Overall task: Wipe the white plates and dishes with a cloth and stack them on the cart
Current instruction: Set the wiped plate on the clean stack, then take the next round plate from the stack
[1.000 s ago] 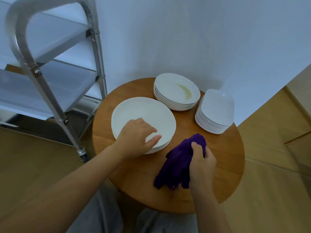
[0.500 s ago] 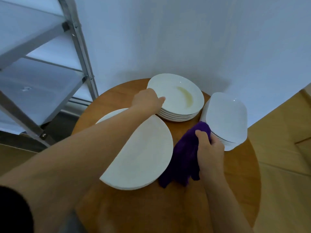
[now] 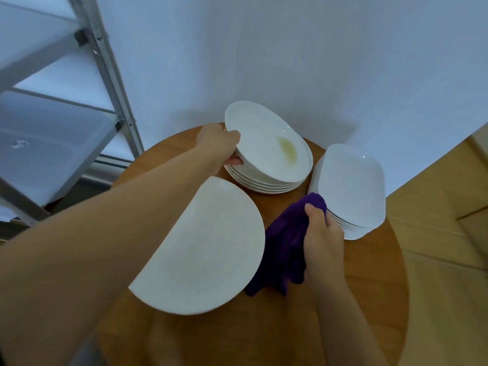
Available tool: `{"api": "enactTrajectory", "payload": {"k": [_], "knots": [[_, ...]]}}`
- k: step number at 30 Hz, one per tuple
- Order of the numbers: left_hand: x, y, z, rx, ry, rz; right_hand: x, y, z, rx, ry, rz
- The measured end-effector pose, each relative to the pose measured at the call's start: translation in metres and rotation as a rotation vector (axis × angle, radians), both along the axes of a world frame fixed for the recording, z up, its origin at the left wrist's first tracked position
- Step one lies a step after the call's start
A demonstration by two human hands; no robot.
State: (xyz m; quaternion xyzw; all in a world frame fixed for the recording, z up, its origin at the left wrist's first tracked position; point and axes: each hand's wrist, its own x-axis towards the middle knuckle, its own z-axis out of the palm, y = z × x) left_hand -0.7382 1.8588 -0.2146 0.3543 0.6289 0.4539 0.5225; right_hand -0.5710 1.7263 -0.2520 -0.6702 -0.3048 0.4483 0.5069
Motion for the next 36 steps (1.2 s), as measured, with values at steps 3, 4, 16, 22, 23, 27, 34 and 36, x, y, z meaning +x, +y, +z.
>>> {"api": "enactTrajectory", "payload": {"k": [3, 4, 16, 22, 23, 27, 34, 36], "knots": [[-0.001, -0.023, 0.005, 0.048, -0.039, 0.005, 0.002, -0.007, 0.012, -0.068, 0.111, -0.114], [-0.001, -0.032, 0.008, 0.060, -0.061, 0.014, 0.004, -0.010, 0.017, -0.090, 0.159, -0.152], [0.005, -0.219, 0.035, 0.120, -0.055, -0.027, 0.001, -0.111, 0.061, 0.076, 0.502, -0.193], [-0.040, -0.286, 0.031, -0.124, -0.347, -0.137, 0.020, -0.184, 0.049, -0.007, 0.481, -0.097], [-0.047, -0.293, 0.031, -0.168, -0.475, -0.178, 0.021, -0.194, 0.047, -0.025, 0.469, -0.066], [-0.056, -0.322, 0.027, -0.238, -0.786, -0.147, 0.013, -0.226, 0.043, -0.084, 0.426, 0.043], [-0.051, -0.357, 0.013, -0.044, -0.855, 0.060, 0.007, -0.246, 0.070, 0.094, 0.151, -0.130], [-0.050, -0.361, 0.013, -0.022, -0.865, 0.094, 0.006, -0.254, 0.088, 0.200, 0.021, -0.151]]}}
